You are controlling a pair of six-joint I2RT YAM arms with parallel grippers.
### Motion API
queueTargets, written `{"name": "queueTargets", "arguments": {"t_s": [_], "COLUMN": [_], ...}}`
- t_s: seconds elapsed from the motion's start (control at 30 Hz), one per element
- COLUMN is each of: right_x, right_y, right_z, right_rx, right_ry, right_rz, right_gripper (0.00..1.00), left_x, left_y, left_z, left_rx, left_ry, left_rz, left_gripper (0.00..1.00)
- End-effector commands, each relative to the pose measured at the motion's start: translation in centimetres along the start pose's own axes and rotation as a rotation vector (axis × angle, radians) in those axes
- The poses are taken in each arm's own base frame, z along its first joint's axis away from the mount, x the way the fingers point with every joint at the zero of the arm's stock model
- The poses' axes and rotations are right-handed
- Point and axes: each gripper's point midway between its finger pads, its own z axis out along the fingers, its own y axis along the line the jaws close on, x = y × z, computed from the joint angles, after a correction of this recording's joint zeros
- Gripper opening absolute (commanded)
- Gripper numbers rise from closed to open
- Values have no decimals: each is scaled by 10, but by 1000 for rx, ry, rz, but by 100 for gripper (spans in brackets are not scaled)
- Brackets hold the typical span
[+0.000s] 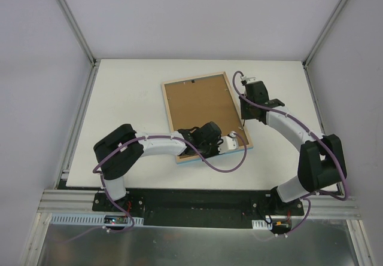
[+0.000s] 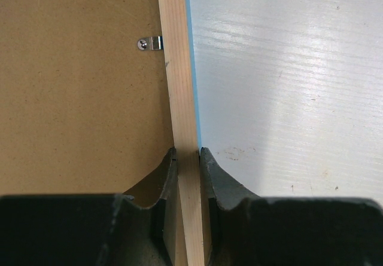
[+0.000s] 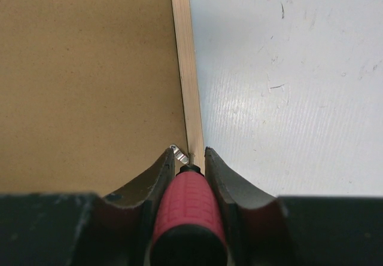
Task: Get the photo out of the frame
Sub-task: Release the photo frame item from the photo frame.
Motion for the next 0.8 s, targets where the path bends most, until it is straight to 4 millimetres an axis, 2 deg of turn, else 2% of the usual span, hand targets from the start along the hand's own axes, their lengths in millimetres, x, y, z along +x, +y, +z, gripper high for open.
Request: {"name": "queueTargets", "arguments": {"t_s": [0.0, 0.47, 0.77], "right_x": [-19, -17, -11], "right_y": [5, 13, 8], "right_z": [2, 7, 8], "right_rx": [-15, -43, -15], "right_ry": [-43, -16, 7], "right_rz": [36, 40, 23], "right_gripper": [1, 1, 1], "left_x": [85, 83, 83], "left_y": [-56, -56, -56], "left_z": [4, 3, 2], "left_rx": [207, 205, 203], "left_ry": [286, 282, 281], "left_rz": [-52, -56, -57], "left_gripper": [0, 0, 0]}}
